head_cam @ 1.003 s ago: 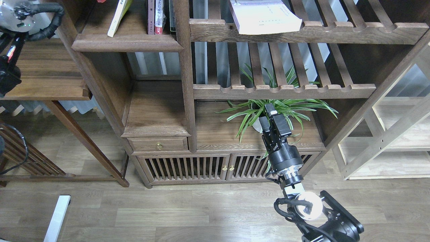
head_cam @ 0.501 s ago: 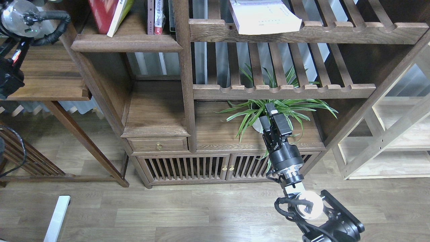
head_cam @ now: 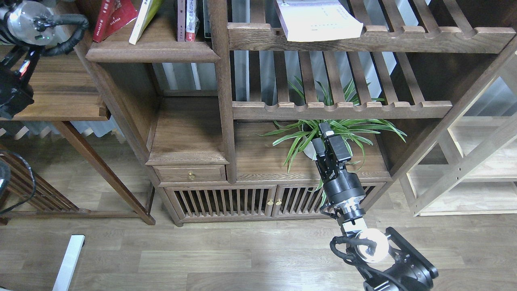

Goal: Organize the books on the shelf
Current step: 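Push the red book onto the upper shelf with the left gripper, then lower the left arm and raise the right gripper toward the white book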

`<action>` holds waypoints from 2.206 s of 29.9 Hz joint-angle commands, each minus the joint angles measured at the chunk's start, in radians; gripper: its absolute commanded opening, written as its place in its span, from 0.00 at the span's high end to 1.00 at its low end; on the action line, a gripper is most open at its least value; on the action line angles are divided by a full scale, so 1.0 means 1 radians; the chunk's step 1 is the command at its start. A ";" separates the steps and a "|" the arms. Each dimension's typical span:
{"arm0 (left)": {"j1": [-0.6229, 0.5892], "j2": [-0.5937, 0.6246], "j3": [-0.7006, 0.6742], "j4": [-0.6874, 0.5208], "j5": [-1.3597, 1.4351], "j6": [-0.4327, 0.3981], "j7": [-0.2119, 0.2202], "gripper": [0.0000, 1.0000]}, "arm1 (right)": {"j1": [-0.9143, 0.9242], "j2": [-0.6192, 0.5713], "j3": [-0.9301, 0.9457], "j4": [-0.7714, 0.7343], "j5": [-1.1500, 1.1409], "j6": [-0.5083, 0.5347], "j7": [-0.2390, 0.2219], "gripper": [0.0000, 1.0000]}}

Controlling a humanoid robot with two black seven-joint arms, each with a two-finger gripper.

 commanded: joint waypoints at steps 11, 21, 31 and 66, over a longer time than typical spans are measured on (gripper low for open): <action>-0.061 -0.029 -0.012 0.001 -0.005 0.001 -0.011 0.43 | 0.011 -0.003 0.014 0.000 0.000 0.000 0.000 0.18; -0.035 -0.013 -0.010 -0.006 -0.063 -0.024 -0.069 0.13 | 0.118 0.000 0.136 -0.035 0.000 0.000 0.000 0.17; -0.036 0.005 -0.053 -0.072 -0.155 -0.237 -0.172 0.02 | 0.112 -0.001 0.199 -0.015 0.009 0.000 0.002 0.17; 0.399 0.036 -0.104 -0.566 -0.523 -0.513 -0.181 0.02 | 0.177 0.005 0.121 0.166 0.008 0.000 -0.009 0.19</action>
